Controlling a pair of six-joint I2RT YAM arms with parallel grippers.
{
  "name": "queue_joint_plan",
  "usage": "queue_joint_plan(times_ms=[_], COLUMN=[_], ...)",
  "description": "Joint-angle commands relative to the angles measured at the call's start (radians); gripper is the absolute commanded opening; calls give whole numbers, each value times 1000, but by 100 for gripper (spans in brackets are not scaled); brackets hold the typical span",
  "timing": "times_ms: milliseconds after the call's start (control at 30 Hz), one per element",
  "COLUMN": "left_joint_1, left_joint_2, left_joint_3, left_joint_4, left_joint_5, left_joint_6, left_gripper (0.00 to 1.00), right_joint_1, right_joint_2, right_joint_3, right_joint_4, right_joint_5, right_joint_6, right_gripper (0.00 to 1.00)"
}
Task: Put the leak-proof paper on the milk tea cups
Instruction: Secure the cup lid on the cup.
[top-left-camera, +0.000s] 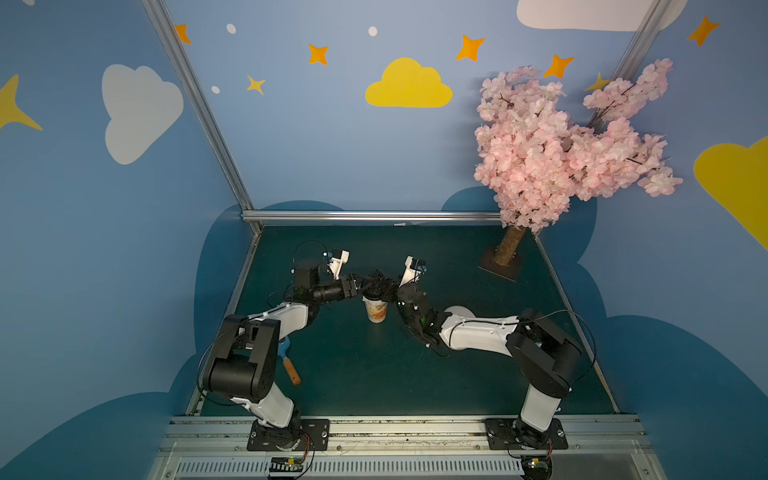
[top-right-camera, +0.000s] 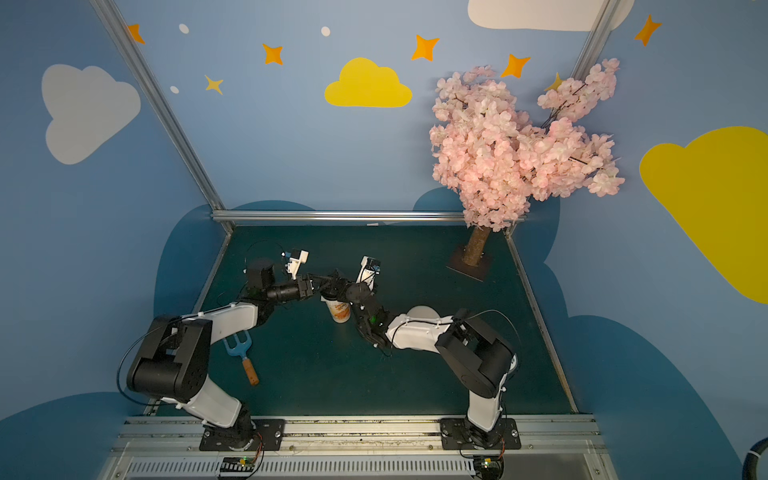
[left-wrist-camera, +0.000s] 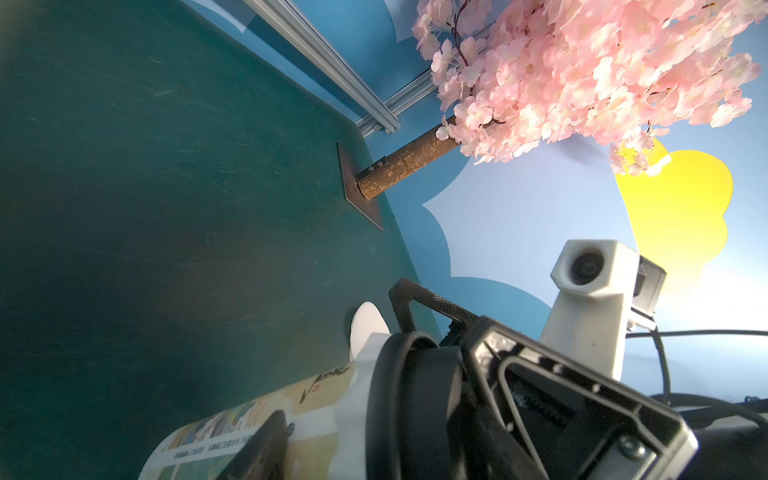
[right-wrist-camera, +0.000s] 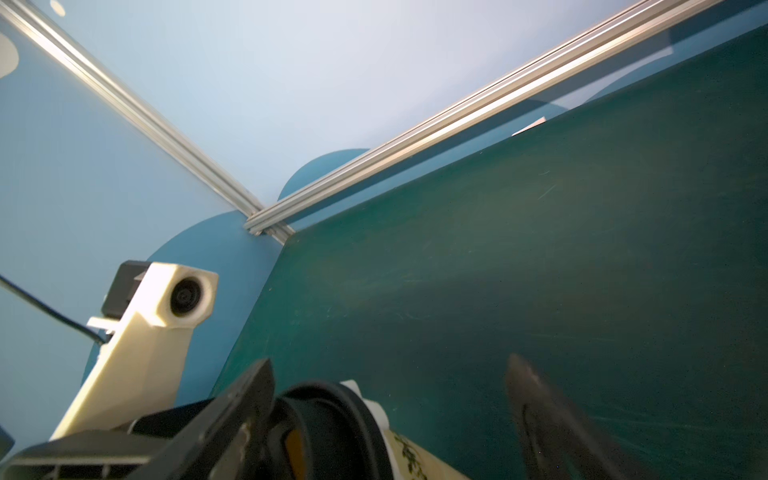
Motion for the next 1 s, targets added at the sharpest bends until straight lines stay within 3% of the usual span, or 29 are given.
queue_joint_plan(times_ms=[0,100,200,400,633,767,967], left_joint_1=[-19,-19,-19,-20,-20,-21,-20], left_joint_2=[143,143,140,138,135,147,140], left_joint_3=[-94,-94,-91,-86,-80,-70,-50], left_joint_4=[-349,-356,-365,-382,-402,-415,-476], left_joint_5=[-205,-210,-212,-219,-224,-219,-235], left_joint_6=[115,115,115,121,130,135,150], left_gripper=[67,67,67,67,67,67,67], right_joint_1=[28,12,-53,-105,-206,-266,-280], right_joint_2=[158,140,78,-35,-135,-189,-283], right_joint_3=[-128,-143,-125,-64,148,206,99], right_joint_4=[-343,-290,-322,-398,-663,-677,-611], right_joint_5=[87,-38,-252,-398,-588,-746,-1002], right_joint_6=[-103,-134,-110,-142,-146,-138,-163], right_gripper=[89,89,89,89,90,91,90])
